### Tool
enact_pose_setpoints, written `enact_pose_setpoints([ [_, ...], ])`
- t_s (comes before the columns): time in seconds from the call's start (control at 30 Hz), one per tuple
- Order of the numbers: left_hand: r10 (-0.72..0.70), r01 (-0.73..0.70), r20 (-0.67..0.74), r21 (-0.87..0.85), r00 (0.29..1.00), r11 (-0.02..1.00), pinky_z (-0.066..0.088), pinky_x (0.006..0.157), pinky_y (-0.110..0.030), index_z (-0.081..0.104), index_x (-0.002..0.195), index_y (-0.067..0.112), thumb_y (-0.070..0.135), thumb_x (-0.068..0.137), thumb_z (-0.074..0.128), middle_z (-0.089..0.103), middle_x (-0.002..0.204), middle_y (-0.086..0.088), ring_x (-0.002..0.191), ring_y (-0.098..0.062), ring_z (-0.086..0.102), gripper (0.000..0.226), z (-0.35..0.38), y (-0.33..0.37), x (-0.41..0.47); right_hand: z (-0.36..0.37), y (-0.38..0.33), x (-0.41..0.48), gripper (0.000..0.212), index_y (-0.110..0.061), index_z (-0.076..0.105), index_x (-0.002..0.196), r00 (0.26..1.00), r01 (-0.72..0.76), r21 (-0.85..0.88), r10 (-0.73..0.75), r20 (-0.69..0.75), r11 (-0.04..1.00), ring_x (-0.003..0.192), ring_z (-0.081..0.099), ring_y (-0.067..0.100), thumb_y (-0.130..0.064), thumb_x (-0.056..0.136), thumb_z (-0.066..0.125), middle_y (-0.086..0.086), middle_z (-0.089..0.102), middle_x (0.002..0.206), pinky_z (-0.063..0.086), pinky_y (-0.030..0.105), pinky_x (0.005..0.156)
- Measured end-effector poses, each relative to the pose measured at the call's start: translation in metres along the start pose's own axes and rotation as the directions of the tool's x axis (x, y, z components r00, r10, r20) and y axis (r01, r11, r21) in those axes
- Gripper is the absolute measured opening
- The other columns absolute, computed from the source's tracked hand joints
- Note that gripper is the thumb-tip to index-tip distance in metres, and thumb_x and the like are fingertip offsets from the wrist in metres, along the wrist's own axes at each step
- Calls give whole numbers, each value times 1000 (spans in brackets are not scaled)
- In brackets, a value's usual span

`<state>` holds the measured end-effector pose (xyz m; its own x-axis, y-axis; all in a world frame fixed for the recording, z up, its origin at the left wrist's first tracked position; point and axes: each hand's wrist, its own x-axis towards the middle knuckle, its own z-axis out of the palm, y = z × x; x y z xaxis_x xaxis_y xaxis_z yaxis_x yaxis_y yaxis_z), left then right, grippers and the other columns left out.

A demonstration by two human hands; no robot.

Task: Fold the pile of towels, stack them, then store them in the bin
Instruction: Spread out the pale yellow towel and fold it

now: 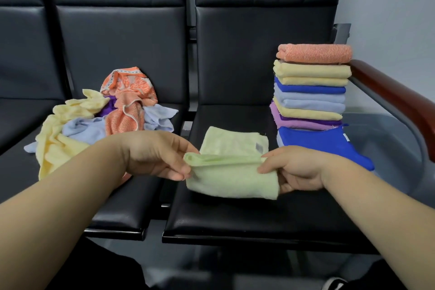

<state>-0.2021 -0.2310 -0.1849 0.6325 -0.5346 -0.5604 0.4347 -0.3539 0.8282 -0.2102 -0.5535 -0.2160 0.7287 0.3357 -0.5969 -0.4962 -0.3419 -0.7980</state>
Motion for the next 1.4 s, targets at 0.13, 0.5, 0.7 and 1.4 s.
enact_pose_setpoints([
  [0.13,7,16,-182,120,983,993,49,52,-17,68,99,10,-12,83,69,69,76,-8,63,-9,64,27,3,6,14,-8,-6,5,36,-6,68,131,999,-33,19,33,-16,999,102,68,21,-11,95,66,9,76,121,57,32,83],
  [0.5,353,-254,-689,246,633,935,47,61,-28,68,94,20,16,86,75,69,84,-1,68,-14,58,11,-13,4,130,-22,-16,58,16,-28,56,109,716,14,-584,-416,-561,812,87,63,17,-26,94,59,-5,65,96,52,35,70],
  [0.7,408,-174,-751,375,519,911,45,64,-23,60,112,24,27,93,68,65,94,6,78,-9,61,21,-19,2,171,-27,-16,88,24,-21,50,124,665,-69,-691,-483,-570,720,85,57,18,-26,102,56,-5,59,99,52,36,70],
  [1.4,423,-181,-737,389,527,903,36,63,-33,41,85,12,29,100,48,45,78,2,71,-14,43,24,21,22,126,-16,-16,79,39,-13,49,131,764,123,-236,-244,-598,964,98,60,19,-39,103,53,3,61,116,55,41,89],
])
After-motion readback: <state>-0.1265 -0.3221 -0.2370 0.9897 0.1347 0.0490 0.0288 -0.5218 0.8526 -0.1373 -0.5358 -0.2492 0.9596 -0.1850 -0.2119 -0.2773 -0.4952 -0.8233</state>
